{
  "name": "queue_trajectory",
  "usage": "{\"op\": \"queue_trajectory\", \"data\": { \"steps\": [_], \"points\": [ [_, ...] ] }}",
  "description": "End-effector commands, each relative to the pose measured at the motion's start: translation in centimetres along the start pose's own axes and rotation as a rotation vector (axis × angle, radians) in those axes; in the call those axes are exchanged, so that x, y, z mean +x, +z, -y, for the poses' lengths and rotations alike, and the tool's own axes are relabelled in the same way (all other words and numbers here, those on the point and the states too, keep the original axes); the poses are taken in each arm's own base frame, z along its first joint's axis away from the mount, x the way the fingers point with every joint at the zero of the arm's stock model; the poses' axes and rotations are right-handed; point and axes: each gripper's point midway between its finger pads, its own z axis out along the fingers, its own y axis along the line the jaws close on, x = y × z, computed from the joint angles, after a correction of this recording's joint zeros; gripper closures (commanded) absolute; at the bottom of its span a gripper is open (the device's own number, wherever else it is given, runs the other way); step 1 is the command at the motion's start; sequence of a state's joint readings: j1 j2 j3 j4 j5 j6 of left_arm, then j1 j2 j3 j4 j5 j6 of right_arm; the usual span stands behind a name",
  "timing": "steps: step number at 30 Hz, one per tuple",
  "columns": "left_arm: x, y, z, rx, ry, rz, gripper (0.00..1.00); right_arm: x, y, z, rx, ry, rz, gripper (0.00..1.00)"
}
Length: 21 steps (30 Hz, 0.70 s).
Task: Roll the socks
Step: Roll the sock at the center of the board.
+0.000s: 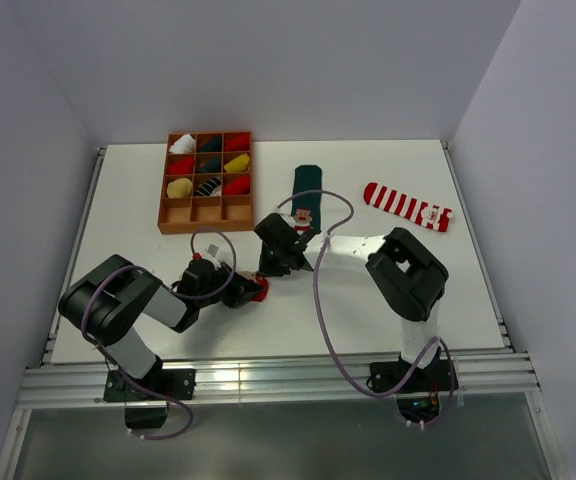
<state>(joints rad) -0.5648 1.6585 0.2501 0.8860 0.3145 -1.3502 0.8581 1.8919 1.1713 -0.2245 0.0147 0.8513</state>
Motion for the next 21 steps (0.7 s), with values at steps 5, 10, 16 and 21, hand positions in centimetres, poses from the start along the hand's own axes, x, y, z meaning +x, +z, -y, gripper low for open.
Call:
{"op": "queue_trajectory", "data": {
  "steps": [5, 10, 16, 21],
  "points": [
    [-0.2, -1.6, -4.0, -0.193, 0.024, 0.047, 0.92, 0.9, 2.0, 1.2, 0.107, -0.015, -0.047, 1.0],
    [-1.5, -3.4, -3.3, -0.254, 0.095, 0.131, 0.77, 1.0, 2.8, 1.8, 0.166, -0.023, -0.064, 1.0],
    [-2.9, -5.2, -0.1, -0.233, 0.22, 0.235, 0.61, 1.0, 3.0, 2.0, 0.189, -0.021, -0.076, 1.0],
    [-3.8, -5.7, 2.0, -0.223, 0.365, 0.271, 0.5, 1.0, 3.1, 2.0, 0.196, -0.008, -0.079, 1.0]
  ]
}}
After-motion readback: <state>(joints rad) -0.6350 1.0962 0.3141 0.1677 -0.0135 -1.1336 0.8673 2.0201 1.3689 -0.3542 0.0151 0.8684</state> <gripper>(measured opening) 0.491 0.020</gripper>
